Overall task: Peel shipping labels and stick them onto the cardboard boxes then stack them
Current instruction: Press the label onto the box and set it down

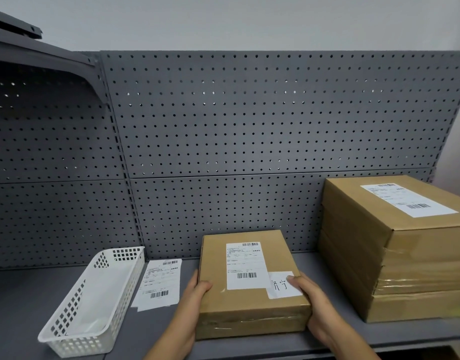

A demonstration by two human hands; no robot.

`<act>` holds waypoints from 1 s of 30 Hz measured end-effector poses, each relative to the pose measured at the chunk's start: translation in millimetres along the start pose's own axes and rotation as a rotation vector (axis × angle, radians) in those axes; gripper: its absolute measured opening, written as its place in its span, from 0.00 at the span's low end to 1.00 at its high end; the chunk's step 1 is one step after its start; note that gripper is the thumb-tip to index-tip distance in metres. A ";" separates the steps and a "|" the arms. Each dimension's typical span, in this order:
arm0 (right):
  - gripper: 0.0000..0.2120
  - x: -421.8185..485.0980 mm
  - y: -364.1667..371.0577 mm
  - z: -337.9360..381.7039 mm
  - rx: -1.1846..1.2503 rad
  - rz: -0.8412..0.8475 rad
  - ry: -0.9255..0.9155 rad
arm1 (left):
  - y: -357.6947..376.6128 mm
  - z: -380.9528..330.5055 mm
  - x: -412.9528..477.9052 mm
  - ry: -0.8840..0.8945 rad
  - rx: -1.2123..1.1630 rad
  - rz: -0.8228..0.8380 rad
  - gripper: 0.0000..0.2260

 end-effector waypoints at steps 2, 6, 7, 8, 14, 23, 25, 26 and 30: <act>0.17 -2.5 9.4 3.8 0.003 0.010 -0.004 | -1.9 -9.7 -5.9 0.024 0.021 -0.004 0.20; 0.17 -4.5 24.0 12.0 0.027 0.019 0.010 | -8.3 -33.1 -17.5 0.070 0.042 -0.018 0.14; 0.15 -5.0 27.4 14.6 0.033 0.023 0.018 | -10.5 -39.0 -19.9 0.076 0.043 -0.027 0.14; 0.14 -6.3 31.8 18.4 0.035 0.026 0.027 | -12.1 -45.5 -22.6 0.081 0.041 -0.037 0.14; 0.18 -15.5 45.8 52.4 0.021 -0.006 -0.023 | -10.9 -79.9 -37.1 0.133 0.027 -0.036 0.12; 0.14 -31.9 63.4 123.2 -0.075 -0.007 -0.141 | 6.5 -129.9 -54.7 0.223 -0.053 0.003 0.11; 0.16 -36.8 66.4 139.1 -0.087 -0.007 -0.158 | 12.3 -141.2 -57.5 0.250 -0.055 0.005 0.10; 0.17 -39.8 67.8 147.2 -0.095 -0.014 -0.168 | 15.4 -146.2 -58.4 0.260 -0.057 0.007 0.10; 0.13 -50.5 69.3 179.8 -0.131 -0.030 -0.218 | 33.9 -158.6 -58.8 0.260 -0.092 0.017 0.09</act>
Point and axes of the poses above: each hand's wrist, its own x-axis towards the middle knuckle, its own y-axis out of the palm, z = x × y, the point moved 5 cm from there along x, towards the middle knuckle, and after that the axes turned 5 degrees about x, right-handed, at the moved point
